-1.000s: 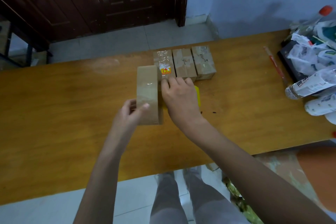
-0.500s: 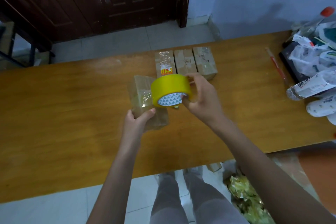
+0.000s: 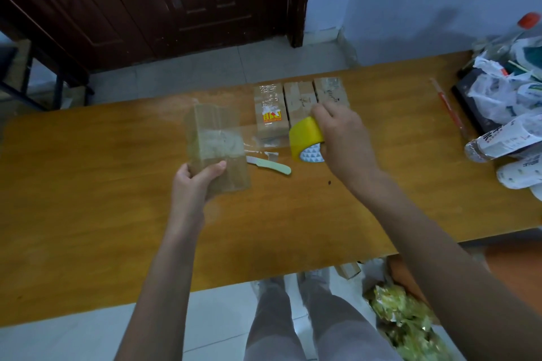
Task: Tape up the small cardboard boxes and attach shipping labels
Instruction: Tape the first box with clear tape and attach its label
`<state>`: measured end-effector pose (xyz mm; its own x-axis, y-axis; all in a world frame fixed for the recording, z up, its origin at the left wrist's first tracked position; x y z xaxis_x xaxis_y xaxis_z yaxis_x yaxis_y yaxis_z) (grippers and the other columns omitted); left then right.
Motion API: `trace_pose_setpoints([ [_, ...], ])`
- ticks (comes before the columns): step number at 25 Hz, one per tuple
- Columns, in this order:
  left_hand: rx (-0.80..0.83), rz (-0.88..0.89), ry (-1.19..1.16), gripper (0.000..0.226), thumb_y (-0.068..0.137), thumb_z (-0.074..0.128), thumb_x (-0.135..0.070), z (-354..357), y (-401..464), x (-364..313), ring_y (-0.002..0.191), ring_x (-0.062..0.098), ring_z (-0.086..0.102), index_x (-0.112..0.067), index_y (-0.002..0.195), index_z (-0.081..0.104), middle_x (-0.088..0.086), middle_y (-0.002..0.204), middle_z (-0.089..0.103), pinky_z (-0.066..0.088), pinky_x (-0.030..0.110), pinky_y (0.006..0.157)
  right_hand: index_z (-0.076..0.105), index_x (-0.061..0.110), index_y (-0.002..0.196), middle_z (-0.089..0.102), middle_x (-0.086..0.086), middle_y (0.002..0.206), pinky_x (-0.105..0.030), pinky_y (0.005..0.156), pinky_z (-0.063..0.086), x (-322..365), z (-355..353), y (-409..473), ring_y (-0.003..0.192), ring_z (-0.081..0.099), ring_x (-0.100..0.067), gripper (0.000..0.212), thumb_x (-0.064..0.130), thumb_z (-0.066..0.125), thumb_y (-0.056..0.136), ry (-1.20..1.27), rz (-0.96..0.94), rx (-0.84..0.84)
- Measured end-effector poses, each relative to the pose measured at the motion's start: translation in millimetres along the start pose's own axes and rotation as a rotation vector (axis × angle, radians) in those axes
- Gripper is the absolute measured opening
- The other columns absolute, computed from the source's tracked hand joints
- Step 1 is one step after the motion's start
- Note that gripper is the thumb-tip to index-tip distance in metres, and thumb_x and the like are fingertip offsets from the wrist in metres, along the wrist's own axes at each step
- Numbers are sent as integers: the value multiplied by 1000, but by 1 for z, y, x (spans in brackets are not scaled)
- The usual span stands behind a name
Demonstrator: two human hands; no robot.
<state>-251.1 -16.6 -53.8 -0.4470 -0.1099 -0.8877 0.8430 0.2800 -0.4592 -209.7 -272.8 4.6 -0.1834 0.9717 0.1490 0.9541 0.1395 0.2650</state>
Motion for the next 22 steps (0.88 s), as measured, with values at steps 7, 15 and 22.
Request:
trace_pose_setpoints([
  [7,3,-18,-56,40,74,79,-17,-7,-4,8,81,11,68,-12,110,62,0,97,70,54,21,58,61,2,105,62,-12,97,-31,72,37,5,13,0,86,55,-27,52,-23,54,61,-34,-34,29],
  [15,276,-199,-500,38,75,63,-18,2,-14,7,84,19,74,-5,111,61,7,93,75,58,31,64,63,0,104,61,-13,88,-31,61,32,13,22,0,78,53,-27,54,-27,55,58,33,-46,74],
  [22,334,-195,-735,28,75,63,-20,10,-28,8,96,27,71,-11,98,77,11,107,71,59,38,72,59,5,108,59,-10,96,-41,70,45,29,25,-2,83,53,-27,51,-21,54,65,107,-34,146],
])
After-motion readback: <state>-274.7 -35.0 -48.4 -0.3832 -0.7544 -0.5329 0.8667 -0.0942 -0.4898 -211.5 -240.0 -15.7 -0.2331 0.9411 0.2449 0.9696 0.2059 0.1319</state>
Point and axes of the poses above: each hand's wrist, its own y-axis towards the middle knuckle, its own z-axis out of the palm, x = y × z, the point moved 3 cm from there along y, towards the middle knuckle
